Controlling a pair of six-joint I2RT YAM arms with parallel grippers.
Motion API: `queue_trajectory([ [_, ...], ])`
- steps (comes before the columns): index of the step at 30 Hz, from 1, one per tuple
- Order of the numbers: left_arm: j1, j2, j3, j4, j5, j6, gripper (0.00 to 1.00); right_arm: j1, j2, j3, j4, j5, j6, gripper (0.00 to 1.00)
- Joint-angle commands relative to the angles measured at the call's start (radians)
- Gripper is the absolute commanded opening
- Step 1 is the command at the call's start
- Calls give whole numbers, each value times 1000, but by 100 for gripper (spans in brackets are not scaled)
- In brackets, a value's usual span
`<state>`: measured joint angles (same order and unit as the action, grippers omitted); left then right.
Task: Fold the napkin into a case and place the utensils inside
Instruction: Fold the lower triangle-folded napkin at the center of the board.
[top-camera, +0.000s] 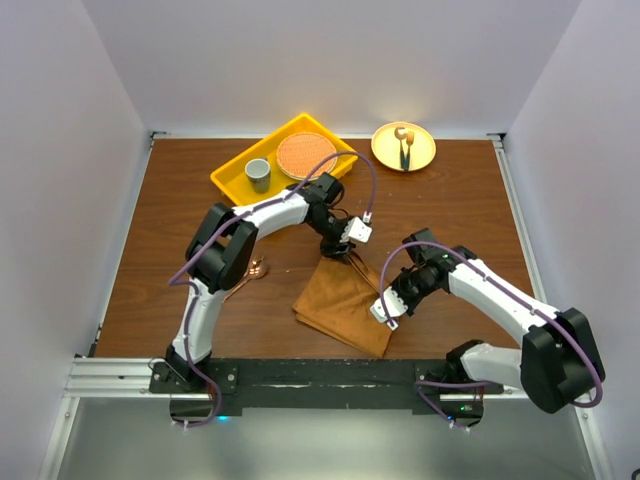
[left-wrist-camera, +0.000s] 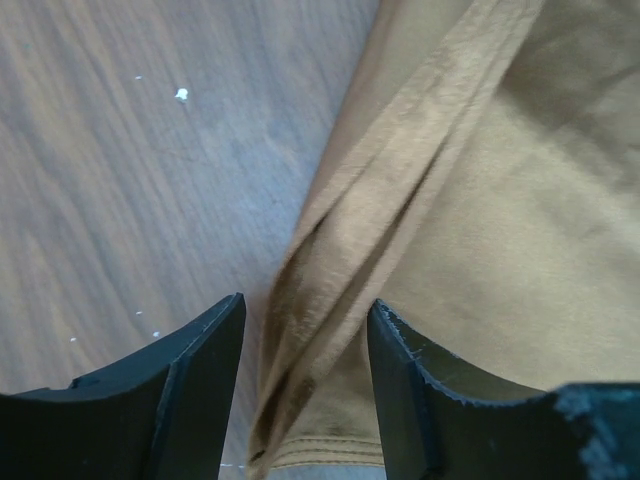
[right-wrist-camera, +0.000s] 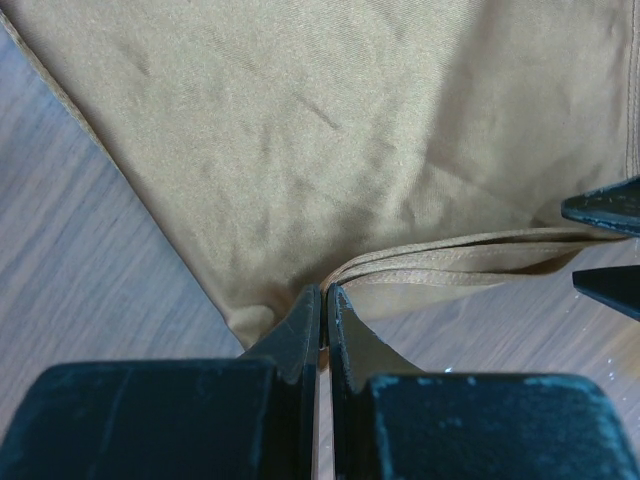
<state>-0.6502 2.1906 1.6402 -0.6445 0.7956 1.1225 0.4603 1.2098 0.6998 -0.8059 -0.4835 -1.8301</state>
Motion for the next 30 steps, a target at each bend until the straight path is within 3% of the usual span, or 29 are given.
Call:
queue_trajectory([
  [1,17,-55,49,-102,109,57,58,8,-10,-5,-3,10,-40,0],
  [5,46,-133,23,-119,155,54,56,6,-9,-6,8,11,-37,0],
  [8,63,-158,23,-40,152,-27,50,8,-9,-10,13,13,-37,0],
  [14,55,-82,65,109,74,-153,41,6,-6,-5,17,8,-28,0],
  [30,3,24,106,37,10,-78,41,8,-7,-2,28,0,-14,0],
])
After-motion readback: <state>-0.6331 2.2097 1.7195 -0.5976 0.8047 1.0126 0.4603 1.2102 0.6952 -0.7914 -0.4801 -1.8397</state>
